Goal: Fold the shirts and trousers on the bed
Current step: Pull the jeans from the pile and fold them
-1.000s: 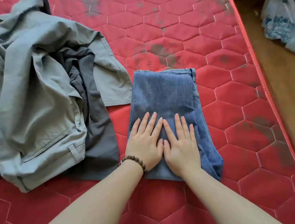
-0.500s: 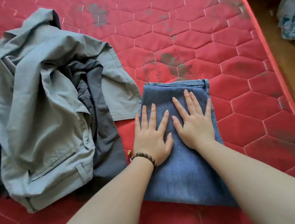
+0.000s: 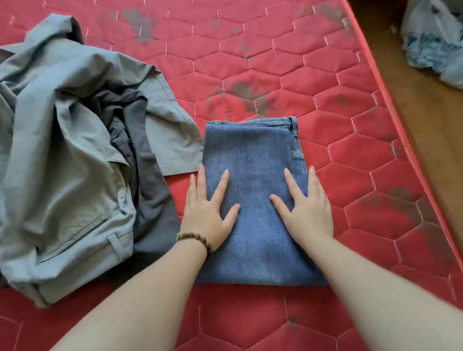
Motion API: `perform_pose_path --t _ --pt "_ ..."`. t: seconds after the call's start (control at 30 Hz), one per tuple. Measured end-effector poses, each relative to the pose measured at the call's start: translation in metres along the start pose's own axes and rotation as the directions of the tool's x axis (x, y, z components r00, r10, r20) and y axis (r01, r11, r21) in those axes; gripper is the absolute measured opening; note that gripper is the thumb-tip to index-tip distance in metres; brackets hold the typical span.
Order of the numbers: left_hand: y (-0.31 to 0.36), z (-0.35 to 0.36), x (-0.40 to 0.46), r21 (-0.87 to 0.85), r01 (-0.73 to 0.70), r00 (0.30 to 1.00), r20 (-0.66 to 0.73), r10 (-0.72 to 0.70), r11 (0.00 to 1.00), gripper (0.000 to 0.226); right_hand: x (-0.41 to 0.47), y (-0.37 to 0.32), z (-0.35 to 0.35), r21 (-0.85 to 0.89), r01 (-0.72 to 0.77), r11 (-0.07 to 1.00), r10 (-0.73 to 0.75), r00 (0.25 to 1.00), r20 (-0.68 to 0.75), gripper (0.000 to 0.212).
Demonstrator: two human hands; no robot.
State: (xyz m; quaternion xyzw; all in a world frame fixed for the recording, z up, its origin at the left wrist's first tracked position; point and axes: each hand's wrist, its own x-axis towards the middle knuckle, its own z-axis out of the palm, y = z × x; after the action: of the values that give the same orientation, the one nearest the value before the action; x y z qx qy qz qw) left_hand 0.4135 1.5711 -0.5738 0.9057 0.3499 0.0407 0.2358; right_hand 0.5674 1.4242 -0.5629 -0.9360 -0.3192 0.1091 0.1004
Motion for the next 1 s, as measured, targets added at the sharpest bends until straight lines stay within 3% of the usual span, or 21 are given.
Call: perform_pose_path --t 0.07,0.2,0.37,0.6,0.83,1.0 --pt "0.002 0.004 -0.027 -0.070 0.005 1.000 -0.010 -0.006 0.998 0.072 -0.039 0.012 0.008 -0.033 -0.022 0.999 0.018 0.995 -0.100 0.052" --pt "0.021 0.015 -0.055 -0.110 0.021 1.000 -0.001 -0.021 0.994 0.071 -0.073 0.033 0.010 -0.042 0.039 0.998 -0.045 0.988 -0.149 0.041" --pt "0.072 0.049 -0.091 -0.084 0.010 1.000 0.026 -0.007 0.996 0.068 -0.106 0.089 -0.004 -0.074 0.000 0.997 -0.015 0.980 -0.197 0.045" --pt "0.186 0.113 -0.138 -0.030 -0.061 0.994 0.093 0.064 0.998 0.066 -0.165 0.196 -0.036 -0.174 -0.240 0.955 0.220 0.967 -0.129 0.048" --pt "0.197 0.121 -0.138 0.033 -0.059 0.993 0.107 0.055 0.998 0.067 -0.170 0.211 -0.039 -0.202 -0.226 0.953 0.189 0.964 -0.187 0.046" --pt "0.200 0.099 -0.136 0.058 -0.058 0.965 0.259 0.041 0.997 0.067 -0.174 0.208 -0.046 -0.180 -0.226 0.958 0.211 0.973 -0.099 0.053"
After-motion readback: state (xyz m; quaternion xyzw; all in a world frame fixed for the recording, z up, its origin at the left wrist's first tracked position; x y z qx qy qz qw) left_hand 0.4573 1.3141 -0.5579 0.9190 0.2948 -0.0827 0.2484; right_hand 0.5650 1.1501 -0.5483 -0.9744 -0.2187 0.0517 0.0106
